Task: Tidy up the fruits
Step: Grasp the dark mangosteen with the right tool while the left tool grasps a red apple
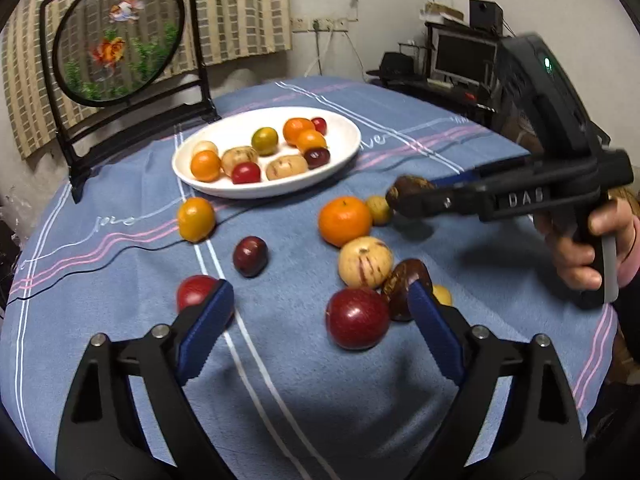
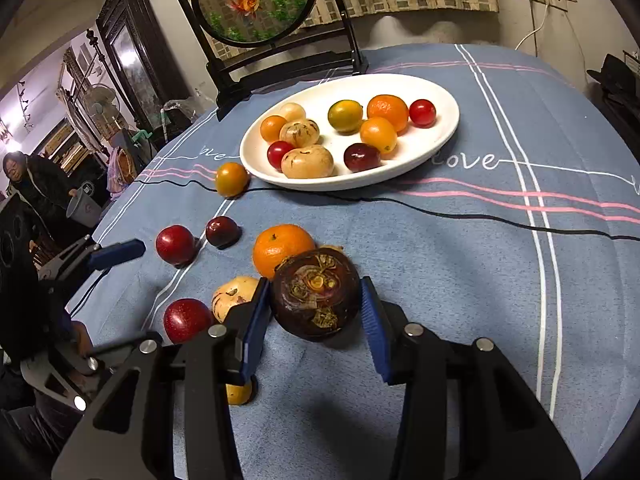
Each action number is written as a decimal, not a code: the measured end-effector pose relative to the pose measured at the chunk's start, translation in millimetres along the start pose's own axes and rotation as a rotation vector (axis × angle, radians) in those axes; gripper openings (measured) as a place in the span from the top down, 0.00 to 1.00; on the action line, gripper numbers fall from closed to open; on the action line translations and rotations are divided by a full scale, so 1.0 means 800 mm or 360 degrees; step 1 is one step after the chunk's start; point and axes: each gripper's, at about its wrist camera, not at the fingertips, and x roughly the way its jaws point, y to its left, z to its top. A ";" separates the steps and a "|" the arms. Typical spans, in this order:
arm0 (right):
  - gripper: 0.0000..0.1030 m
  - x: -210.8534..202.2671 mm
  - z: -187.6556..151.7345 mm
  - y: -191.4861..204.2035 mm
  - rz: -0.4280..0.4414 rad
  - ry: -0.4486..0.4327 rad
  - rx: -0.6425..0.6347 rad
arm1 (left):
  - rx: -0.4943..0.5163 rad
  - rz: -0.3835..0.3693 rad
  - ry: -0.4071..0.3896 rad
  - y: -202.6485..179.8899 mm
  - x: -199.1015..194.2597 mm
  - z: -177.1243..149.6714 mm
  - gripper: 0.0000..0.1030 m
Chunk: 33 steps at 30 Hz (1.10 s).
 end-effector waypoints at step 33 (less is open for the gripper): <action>0.57 0.000 0.000 0.005 -0.0002 0.0016 -0.0025 | -0.0105 -0.0265 0.0293 -0.007 0.050 -0.005 0.59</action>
